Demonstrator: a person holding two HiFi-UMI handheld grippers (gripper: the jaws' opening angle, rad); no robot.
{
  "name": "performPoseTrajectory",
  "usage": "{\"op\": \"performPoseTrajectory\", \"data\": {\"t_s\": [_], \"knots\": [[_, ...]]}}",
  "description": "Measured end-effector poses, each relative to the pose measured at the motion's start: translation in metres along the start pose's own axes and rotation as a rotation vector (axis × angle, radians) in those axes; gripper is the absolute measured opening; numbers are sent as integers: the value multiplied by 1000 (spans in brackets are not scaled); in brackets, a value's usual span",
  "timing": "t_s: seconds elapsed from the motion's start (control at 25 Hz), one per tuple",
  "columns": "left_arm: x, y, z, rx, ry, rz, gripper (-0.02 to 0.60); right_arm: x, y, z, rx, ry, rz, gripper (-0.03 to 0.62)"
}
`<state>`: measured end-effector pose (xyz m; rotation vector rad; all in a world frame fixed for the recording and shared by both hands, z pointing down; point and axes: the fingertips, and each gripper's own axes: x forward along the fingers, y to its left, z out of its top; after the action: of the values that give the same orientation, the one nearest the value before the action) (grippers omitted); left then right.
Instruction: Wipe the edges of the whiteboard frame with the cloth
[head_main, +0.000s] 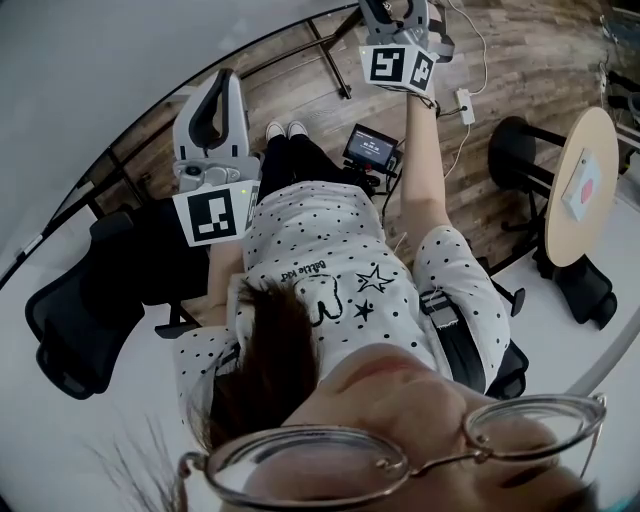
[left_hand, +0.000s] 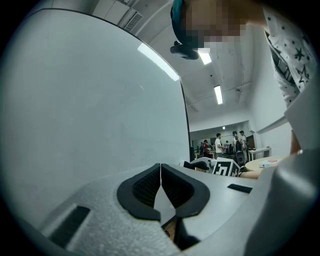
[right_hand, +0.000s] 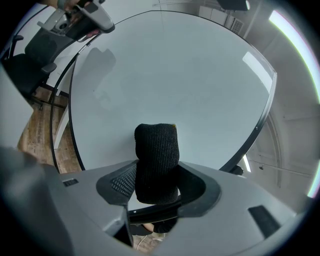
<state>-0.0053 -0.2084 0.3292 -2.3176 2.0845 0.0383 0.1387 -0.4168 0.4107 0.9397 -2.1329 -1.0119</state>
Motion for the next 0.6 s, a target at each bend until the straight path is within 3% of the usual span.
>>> {"op": "performPoseTrajectory", "data": {"t_s": [0.36,0.6], "knots": [[-5,0,0,-1,27,16,20,8,51,-37,-52,58,100,227],[-7,-2,-1,16,34,15,20,12,83,-71,-22,120,179,227]]}}
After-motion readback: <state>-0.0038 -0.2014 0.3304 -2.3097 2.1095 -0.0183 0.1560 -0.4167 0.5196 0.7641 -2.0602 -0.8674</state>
